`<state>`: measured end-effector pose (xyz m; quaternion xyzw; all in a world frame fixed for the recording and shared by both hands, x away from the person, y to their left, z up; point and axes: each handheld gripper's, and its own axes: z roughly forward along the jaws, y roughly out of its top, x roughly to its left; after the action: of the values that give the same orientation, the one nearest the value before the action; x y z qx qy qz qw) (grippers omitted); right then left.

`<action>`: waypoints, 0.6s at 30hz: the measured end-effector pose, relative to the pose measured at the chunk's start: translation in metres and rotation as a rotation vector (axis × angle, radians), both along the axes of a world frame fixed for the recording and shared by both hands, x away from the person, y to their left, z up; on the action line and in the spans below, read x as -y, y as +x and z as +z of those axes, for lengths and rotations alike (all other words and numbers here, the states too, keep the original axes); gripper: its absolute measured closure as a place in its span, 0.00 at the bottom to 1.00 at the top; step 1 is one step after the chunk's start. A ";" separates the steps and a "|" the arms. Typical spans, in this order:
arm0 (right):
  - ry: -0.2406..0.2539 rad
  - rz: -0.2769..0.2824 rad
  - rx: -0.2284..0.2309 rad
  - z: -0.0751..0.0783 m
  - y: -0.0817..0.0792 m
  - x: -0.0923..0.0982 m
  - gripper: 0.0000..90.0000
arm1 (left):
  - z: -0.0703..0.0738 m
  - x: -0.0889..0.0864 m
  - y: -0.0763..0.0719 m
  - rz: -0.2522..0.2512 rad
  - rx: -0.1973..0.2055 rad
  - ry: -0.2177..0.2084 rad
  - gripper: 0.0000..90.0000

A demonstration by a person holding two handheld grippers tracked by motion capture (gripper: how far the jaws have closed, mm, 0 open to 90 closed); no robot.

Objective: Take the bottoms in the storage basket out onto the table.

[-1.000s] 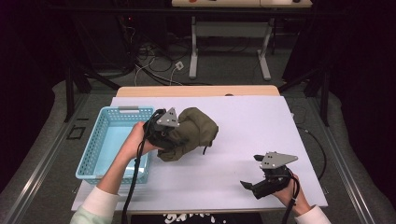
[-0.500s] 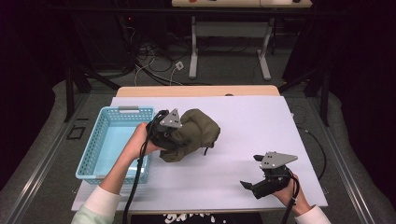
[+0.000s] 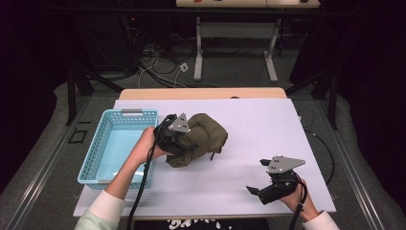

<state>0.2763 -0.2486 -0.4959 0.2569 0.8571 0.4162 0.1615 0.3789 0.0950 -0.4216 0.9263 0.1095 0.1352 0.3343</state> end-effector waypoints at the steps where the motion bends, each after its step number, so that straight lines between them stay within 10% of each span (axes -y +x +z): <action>1: 0.000 0.000 0.000 0.000 0.000 0.000 0.01 | 0.000 0.001 0.000 -0.002 -0.001 0.004 0.46; 18: -0.004 0.005 -0.003 0.000 0.000 0.000 0.01 | -0.012 0.015 0.004 -0.017 -0.016 0.046 0.46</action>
<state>0.2763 -0.2484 -0.4960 0.2551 0.8589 0.4144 0.1597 0.3827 0.0799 -0.4339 0.9356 0.1011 0.1274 0.3133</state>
